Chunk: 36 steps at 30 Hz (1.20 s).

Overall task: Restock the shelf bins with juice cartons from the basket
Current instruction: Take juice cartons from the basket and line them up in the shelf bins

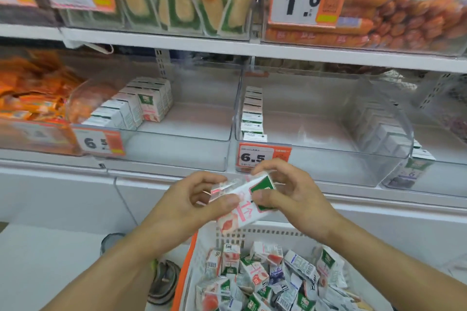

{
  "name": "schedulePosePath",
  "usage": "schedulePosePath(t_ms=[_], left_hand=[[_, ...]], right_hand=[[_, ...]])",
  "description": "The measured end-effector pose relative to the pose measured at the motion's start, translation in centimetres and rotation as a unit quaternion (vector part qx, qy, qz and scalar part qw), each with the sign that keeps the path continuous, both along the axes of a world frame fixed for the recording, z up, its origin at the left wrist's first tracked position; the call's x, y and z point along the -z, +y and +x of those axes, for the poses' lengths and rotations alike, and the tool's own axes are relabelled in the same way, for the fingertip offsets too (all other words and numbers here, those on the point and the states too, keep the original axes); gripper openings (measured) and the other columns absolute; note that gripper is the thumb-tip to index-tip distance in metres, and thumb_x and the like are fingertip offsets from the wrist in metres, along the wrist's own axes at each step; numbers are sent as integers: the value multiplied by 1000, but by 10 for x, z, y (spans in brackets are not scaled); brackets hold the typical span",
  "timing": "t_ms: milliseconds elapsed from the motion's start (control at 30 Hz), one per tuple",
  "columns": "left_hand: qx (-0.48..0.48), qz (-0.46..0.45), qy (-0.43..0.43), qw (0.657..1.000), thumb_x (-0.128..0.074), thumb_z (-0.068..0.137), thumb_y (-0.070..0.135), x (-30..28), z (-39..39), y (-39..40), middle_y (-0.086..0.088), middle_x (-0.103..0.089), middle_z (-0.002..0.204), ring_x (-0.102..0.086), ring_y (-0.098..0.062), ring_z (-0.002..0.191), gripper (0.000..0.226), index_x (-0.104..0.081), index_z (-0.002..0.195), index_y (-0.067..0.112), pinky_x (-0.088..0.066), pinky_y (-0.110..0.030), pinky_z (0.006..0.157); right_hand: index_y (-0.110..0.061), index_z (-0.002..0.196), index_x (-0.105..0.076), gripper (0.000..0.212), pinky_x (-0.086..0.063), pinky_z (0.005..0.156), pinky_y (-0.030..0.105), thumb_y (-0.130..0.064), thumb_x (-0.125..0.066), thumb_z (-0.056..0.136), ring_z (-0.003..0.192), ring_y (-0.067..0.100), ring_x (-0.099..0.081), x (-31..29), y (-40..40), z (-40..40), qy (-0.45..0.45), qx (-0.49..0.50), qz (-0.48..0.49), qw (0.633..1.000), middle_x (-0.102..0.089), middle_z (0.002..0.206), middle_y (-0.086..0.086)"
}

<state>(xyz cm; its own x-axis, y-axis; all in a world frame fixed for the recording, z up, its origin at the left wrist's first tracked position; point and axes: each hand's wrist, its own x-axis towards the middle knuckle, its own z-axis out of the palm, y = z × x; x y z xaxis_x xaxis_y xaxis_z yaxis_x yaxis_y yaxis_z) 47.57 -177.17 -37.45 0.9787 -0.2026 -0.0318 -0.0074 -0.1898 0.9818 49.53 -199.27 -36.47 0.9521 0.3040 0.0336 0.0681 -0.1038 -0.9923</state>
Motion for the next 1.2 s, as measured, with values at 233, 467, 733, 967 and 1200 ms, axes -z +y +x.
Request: schedulePosePath(t_ms=[233,467,733,967,1200], left_hand=[[-235,-45,-137,961,-59,83,48,-7,18,71,5,-67,114,-62,-13,106,41,-64,117,26,-48,-26,86],[-395,234,-245,854,-62,75,30,33,62,119,-8,-42,139,-40,-30,130,60,-55,134,18,-37,-44,108],[-346,301,-230,858,-62,77,22,54,68,118,-3,-18,162,-19,-27,147,80,-33,151,29,-26,-46,114],[-332,308,-221,864,-65,75,10,61,64,119,7,-4,165,-11,-23,151,93,-23,154,36,-23,-43,116],[-340,286,-215,869,-63,74,9,58,66,115,9,-4,165,-12,-21,150,92,-25,153,35,-28,-44,117]], right_hand=[[-26,93,-66,42,-61,72,45,-36,-81,56,79,23,-70,-46,88,40,-163,34,42,985,-70,88,5],[-27,95,-63,39,-56,72,34,-36,-84,63,74,20,-62,-74,164,144,-324,37,-150,933,-68,83,1],[-23,105,-65,49,-46,71,25,-43,-81,64,84,19,-62,-49,241,242,-362,-102,-462,803,-68,97,-3],[-17,121,-61,67,-49,93,29,-47,-82,65,108,22,-54,-7,260,248,-333,-32,-398,854,-57,116,6],[-21,134,-57,82,-40,95,21,-45,-90,62,119,20,-48,-17,248,242,-294,-85,-448,840,-53,131,9]])
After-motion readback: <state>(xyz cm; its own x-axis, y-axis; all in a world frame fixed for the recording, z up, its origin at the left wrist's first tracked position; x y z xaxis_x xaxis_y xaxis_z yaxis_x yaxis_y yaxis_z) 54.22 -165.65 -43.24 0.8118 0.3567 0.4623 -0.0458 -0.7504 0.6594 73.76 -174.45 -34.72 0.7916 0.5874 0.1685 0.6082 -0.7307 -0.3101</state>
